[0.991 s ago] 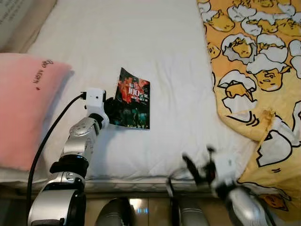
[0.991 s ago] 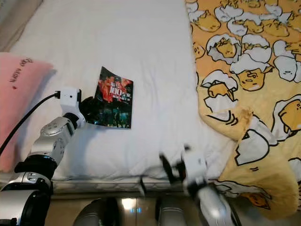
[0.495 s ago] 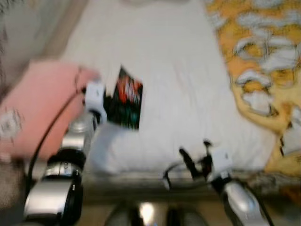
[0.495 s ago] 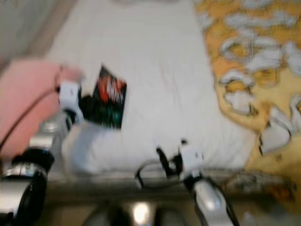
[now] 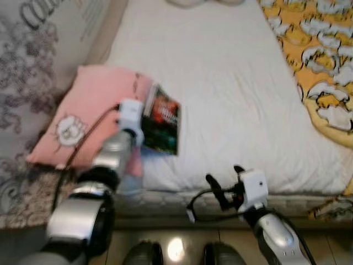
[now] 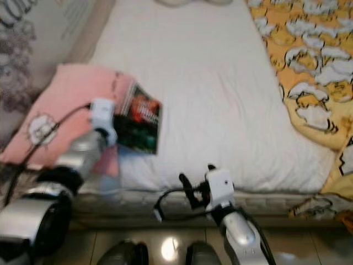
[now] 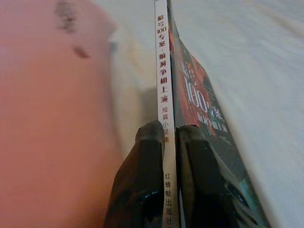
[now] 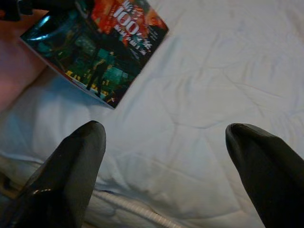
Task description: Clean up the room
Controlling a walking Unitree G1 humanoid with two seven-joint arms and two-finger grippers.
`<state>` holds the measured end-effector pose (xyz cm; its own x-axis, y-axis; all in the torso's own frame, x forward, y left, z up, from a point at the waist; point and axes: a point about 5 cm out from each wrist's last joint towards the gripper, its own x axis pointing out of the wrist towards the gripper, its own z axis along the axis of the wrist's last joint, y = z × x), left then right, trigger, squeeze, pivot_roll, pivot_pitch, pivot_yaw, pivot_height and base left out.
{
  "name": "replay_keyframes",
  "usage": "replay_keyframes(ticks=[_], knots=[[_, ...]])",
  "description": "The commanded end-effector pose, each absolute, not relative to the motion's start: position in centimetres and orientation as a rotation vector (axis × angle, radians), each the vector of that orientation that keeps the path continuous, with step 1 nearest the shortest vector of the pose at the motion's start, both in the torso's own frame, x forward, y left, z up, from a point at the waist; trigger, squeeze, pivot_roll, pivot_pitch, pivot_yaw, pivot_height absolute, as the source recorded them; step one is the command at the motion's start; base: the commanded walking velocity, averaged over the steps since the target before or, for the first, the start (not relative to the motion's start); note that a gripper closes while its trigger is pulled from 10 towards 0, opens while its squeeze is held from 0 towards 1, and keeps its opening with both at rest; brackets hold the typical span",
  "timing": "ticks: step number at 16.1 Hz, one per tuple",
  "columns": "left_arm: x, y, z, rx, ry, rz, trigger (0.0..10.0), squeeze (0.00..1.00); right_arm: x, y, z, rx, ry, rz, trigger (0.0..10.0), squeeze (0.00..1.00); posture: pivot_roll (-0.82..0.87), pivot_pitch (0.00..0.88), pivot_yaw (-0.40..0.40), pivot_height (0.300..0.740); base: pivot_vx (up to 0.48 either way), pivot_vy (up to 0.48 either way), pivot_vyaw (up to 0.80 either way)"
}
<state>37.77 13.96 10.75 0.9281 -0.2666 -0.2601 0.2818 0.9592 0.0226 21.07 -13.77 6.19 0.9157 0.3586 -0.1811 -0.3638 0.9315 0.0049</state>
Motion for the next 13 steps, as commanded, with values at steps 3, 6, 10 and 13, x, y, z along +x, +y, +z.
replay_keyframes(ticks=[3,6,10,13], knots=[[37.8,12.9,10.5,0.09,0.286,-0.322,10.0,0.0,21.2,-13.5,6.8,-0.004,0.153,0.388,10.0,0.0,-0.22,0.135,0.032,0.74,0.0,0.0,0.0],[37.8,12.6,10.2,0.095,0.308,-0.297,10.0,0.0,21.0,-12.9,7.2,0.015,0.142,0.434,10.0,0.0,-0.23,0.145,0.033,0.74,0.0,0.0,0.0],[38.3,12.9,10.6,0.001,0.324,-0.175,10.0,0.0,20.8,-12.9,7.0,0.011,0.157,0.445,10.0,0.0,-0.23,0.157,0.03,0.74,0.0,0.0,0.0],[38.6,13.3,11.0,-0.027,0.324,-0.084,10.0,1.0,20.3,-12.7,7.0,0.006,0.171,0.465,10.0,0.0,-0.25,0.165,0.028,0.74,0.0,0.0,0.0]])
